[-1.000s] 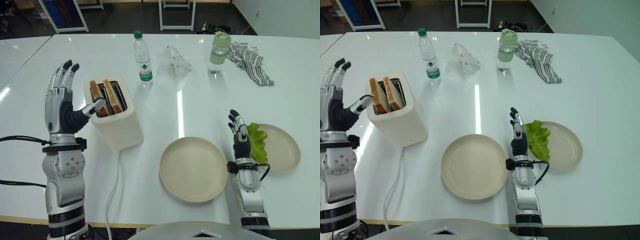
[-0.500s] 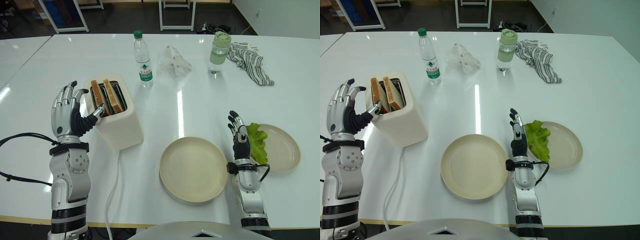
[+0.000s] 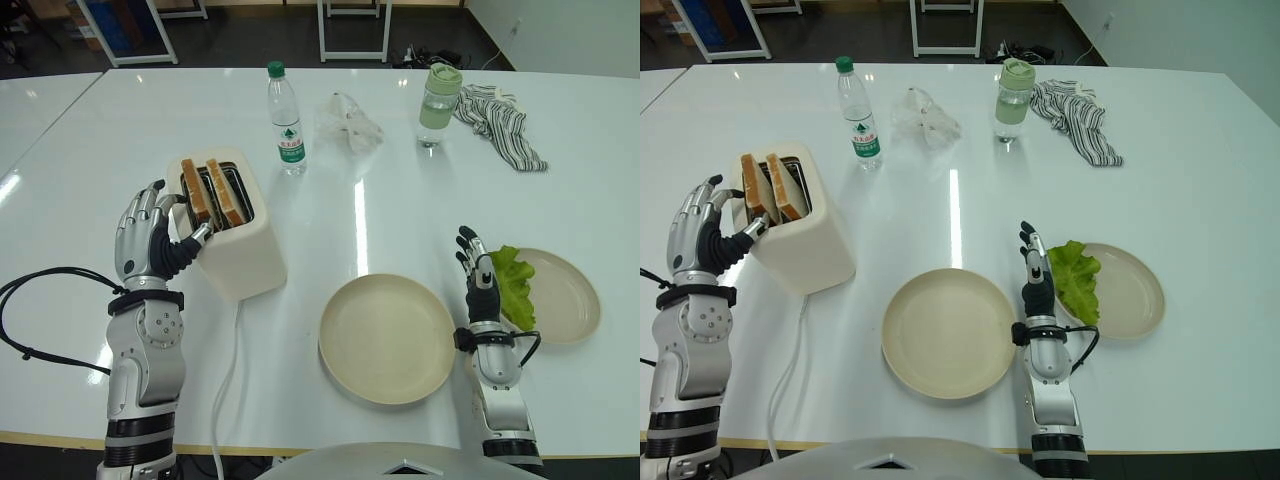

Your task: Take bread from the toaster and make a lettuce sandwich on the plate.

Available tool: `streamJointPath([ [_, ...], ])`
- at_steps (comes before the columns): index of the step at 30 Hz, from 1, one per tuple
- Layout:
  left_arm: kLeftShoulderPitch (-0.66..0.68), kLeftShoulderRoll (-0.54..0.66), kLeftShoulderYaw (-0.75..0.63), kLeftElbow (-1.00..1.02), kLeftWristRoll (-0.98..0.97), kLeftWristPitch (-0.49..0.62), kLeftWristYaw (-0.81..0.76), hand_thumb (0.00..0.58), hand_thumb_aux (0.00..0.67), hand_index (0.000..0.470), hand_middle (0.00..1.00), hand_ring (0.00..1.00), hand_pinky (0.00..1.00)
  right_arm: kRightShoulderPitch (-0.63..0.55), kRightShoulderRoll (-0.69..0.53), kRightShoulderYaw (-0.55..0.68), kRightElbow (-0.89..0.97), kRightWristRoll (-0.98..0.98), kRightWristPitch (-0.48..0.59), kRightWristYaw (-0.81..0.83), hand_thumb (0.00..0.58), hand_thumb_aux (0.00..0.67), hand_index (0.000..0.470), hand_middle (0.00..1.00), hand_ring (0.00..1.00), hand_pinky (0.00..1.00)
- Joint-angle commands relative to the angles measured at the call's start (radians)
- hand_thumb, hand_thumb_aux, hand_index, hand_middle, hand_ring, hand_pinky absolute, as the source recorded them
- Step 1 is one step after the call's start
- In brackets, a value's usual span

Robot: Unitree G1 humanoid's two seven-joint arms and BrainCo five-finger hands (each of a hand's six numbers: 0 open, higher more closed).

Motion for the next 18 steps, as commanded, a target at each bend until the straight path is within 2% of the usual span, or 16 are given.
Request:
streamJointPath([
  [1,-0.001,-0.008,-0.025,0.032,-0.011,0.042,-0.019,0.297,0.202,0.142,0.0,0.0,0.0,0.004,-0.002,0.006,-0.003,-0.001,0.015,0.002,0.0,0.0,0.0,0.0,0.0,0.0],
  [2,-0.003,-0.01,-0.032,0.028,-0.011,0.05,-0.021,0.183,0.116,0.081,0.0,0.0,0.0,0.004,-0.003,0.006,-0.003,-0.001,0.015,0.002,0.0,0.0,0.0,0.0,0.0,0.0],
  [3,-0.003,-0.011,-0.039,0.024,-0.015,0.056,-0.027,0.0,0.0,0.0,0.0,0.0,0.0,0.005,-0.003,0.006,-0.003,-0.001,0.014,0.003,0.0,0.0,0.0,0.0,0.0,0.0],
  [10,-0.001,-0.023,-0.087,-0.006,-0.008,0.088,-0.044,0.0,0.0,0.0,0.0,0.0,0.0,0.007,-0.002,0.01,0.0,-0.003,0.014,-0.001,0.0,0.0,0.0,0.0,0.0,0.0],
  [18,-0.013,0.005,-0.079,0.045,-0.01,0.1,-0.027,0.0,0.0,0.0,0.0,0.0,0.0,0.009,-0.002,0.01,0.0,-0.005,0.014,-0.005,0.0,0.0,0.0,0.0,0.0,0.0],
])
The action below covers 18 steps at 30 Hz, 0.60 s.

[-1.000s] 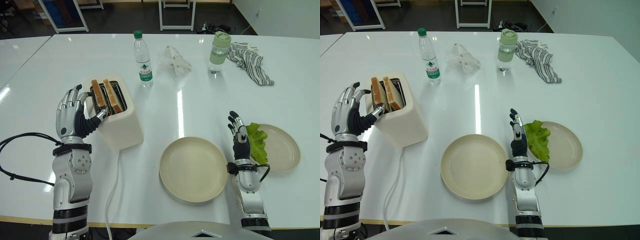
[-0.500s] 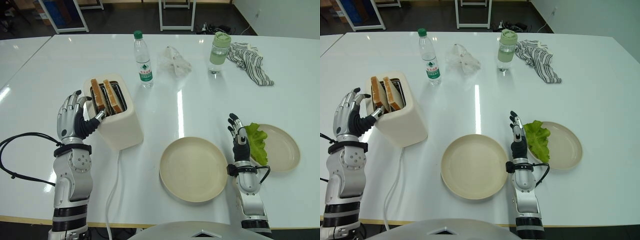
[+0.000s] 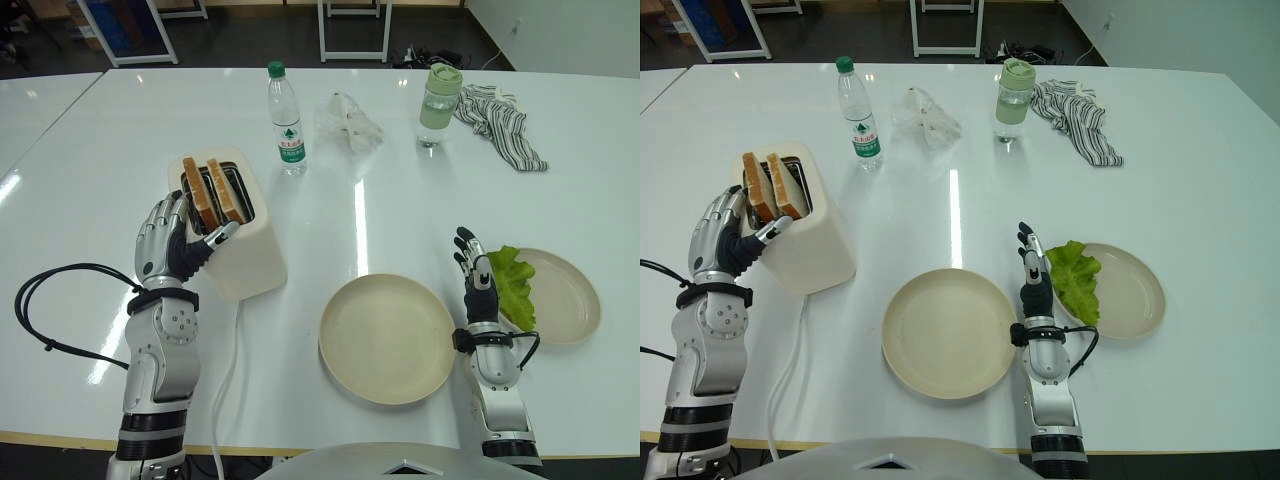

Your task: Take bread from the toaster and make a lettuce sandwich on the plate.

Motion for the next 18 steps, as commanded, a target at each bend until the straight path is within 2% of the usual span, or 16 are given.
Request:
streamJointPath([
  [1,0.003,0.027,0.006,0.037,-0.006,0.02,-0.011,0.0,0.0,0.0,0.0,0.0,0.0,0.008,-0.002,0.001,-0.001,-0.003,0.014,-0.003,0.0,0.0,0.0,0.0,0.0,0.0],
  [11,0.028,0.057,0.027,0.022,-0.003,0.044,-0.016,0.0,0.0,0.0,0.0,0.0,0.0,0.017,-0.004,0.0,-0.005,-0.002,0.014,0.0,0.0,0.0,0.0,0.0,0.0,0.0],
  [18,-0.007,0.057,0.005,0.047,0.001,0.058,-0.014,0.0,0.0,0.0,0.0,0.0,0.0,0.021,-0.005,0.001,-0.008,-0.003,0.015,0.0,0.0,0.0,0.0,0.0,0.0,0.0],
])
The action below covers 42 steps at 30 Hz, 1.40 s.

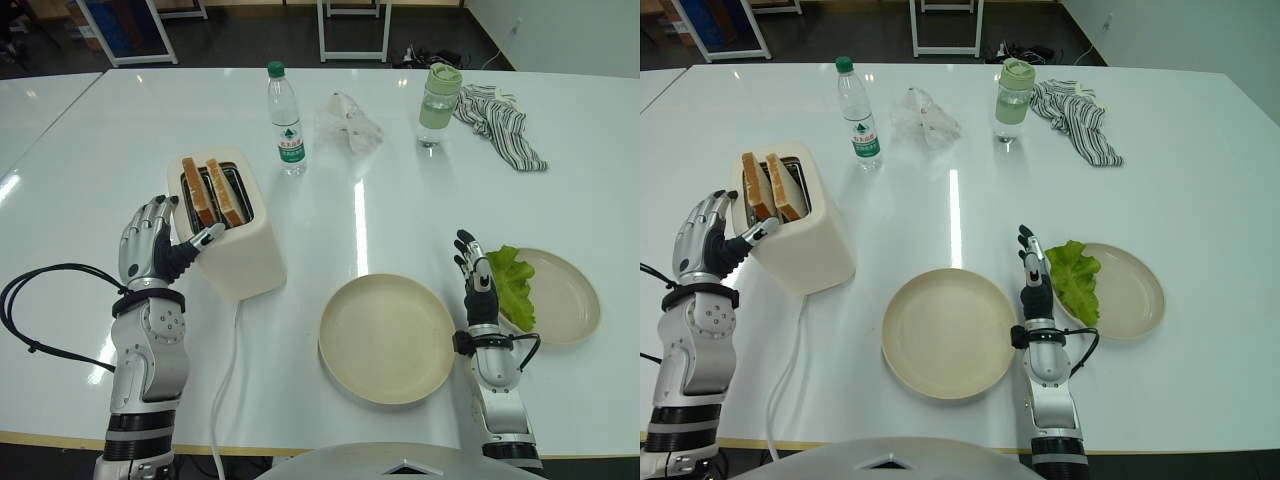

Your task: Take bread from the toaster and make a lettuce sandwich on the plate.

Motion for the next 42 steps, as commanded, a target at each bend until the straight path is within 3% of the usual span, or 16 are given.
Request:
streamJointPath([
  [1,-0.026,0.005,-0.018,0.034,-0.004,0.019,-0.009,0.0,0.0,0.0,0.0,0.0,0.0,0.01,-0.004,0.001,-0.008,-0.003,0.015,-0.001,0.0,0.0,0.0,0.0,0.0,0.0],
  [6,-0.064,0.013,-0.028,0.068,-0.002,0.023,-0.002,0.014,0.008,0.006,0.0,0.0,0.0,0.015,-0.001,0.005,-0.006,-0.005,0.014,-0.003,0.0,0.0,0.0,0.0,0.0,0.0],
  [7,-0.066,0.018,-0.031,0.073,0.002,0.022,0.0,0.049,0.029,0.02,0.0,0.0,0.0,0.015,0.0,0.006,-0.006,-0.005,0.013,-0.003,0.0,0.0,0.0,0.0,0.0,0.0],
  [9,-0.068,0.029,-0.039,0.083,0.011,0.022,0.002,0.198,0.126,0.088,0.0,0.0,0.0,0.017,0.0,0.006,-0.006,-0.005,0.013,-0.003,0.0,0.0,0.0,0.0,0.0,0.0],
  [10,-0.069,0.034,-0.042,0.087,0.014,0.021,0.003,0.227,0.147,0.103,0.0,0.0,0.0,0.02,0.0,0.007,-0.008,-0.005,0.014,-0.004,0.0,0.0,0.0,0.0,0.0,0.0],
  [14,-0.07,0.043,-0.053,0.086,0.016,0.019,0.013,0.316,0.218,0.153,0.0,0.0,0.0,0.026,0.0,0.009,-0.011,-0.005,0.014,-0.006,0.0,0.0,0.0,0.0,0.0,0.0],
  [17,-0.075,0.045,-0.062,0.095,0.017,0.019,0.017,0.34,0.239,0.168,0.0,0.0,0.0,0.03,0.0,0.011,-0.013,-0.005,0.015,-0.005,0.0,0.0,0.0,0.0,0.0,0.0],
  [20,-0.076,0.049,-0.066,0.091,0.015,0.023,0.016,0.41,0.307,0.216,0.0,0.0,0.0,0.032,-0.001,0.013,-0.018,-0.005,0.018,-0.004,0.0,0.0,0.0,0.0,0.0,0.0],
  [25,-0.077,0.051,-0.071,0.087,0.007,0.022,0.011,0.476,0.386,0.271,0.0,0.0,0.0,0.039,-0.002,0.012,-0.026,-0.006,0.022,-0.006,0.0,0.0,0.0,0.0,0.0,0.0],
  [27,-0.076,0.048,-0.075,0.08,0.003,0.017,0.012,0.53,0.473,0.332,0.0,0.0,0.0,0.039,-0.002,0.012,-0.027,-0.006,0.024,-0.006,0.0,0.0,0.0,0.0,0.0,0.0],
  [28,-0.075,0.046,-0.076,0.073,0.003,0.014,0.014,0.569,0.578,0.405,0.0,0.0,0.0,0.039,-0.002,0.013,-0.026,-0.006,0.024,-0.006,0.0,0.0,0.0,0.0,0.0,0.0],
  [29,-0.074,0.044,-0.076,0.067,0.001,0.01,0.017,0.58,0.662,0.464,0.0,0.0,0.0,0.038,-0.002,0.013,-0.023,-0.006,0.023,-0.006,0.0,0.0,0.0,0.0,0.0,0.0],
  [30,-0.074,0.041,-0.075,0.061,-0.002,0.004,0.024,0.58,0.67,0.47,0.0,0.0,0.0,0.038,-0.001,0.013,-0.021,-0.007,0.023,-0.007,0.0,0.0,0.0,0.0,0.0,0.0],
  [42,-0.083,0.027,-0.013,-0.025,-0.001,-0.101,0.19,0.58,0.67,0.47,0.0,0.0,0.0,0.039,0.004,0.029,-0.009,-0.022,0.022,-0.019,0.0,0.0,0.0,0.0,0.0,0.0],
])
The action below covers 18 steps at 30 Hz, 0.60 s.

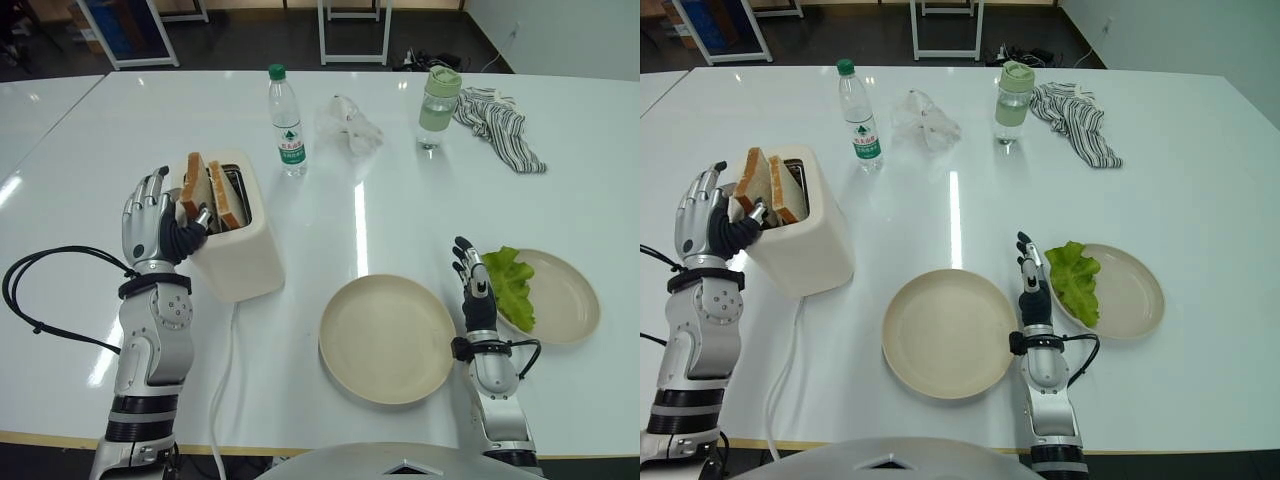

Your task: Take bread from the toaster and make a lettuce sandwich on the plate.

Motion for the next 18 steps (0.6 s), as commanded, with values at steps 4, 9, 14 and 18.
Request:
streamJointPath([
  [4,-0.01,-0.001,0.046,-0.065,0.009,-0.1,0.141,0.58,0.67,0.47,0.0,0.0,0.0,0.001,0.002,0.01,0.015,-0.009,0.01,-0.007,0.0,0.0,0.0,0.0,0.0,0.0],
  [9,-0.013,-0.005,0.078,-0.135,0.013,-0.235,0.291,0.58,0.67,0.47,0.0,0.0,0.0,-0.001,0.002,0.014,0.022,-0.012,0.009,-0.01,0.0,0.0,0.0,0.0,0.0,0.0],
  [14,-0.015,-0.027,0.11,-0.259,-0.085,-0.445,0.384,0.58,0.67,0.47,0.82,0.82,0.82,-0.003,0.0,0.016,0.028,-0.012,0.009,-0.013,0.0,0.0,0.0,0.0,0.0,0.0],
  [18,-0.016,-0.093,0.032,-0.297,-0.285,-0.541,0.29,0.58,0.67,0.47,1.0,1.0,1.0,-0.012,-0.003,0.012,0.033,-0.011,0.011,-0.017,0.0,0.0,0.0,0.0,0.0,0.0],
])
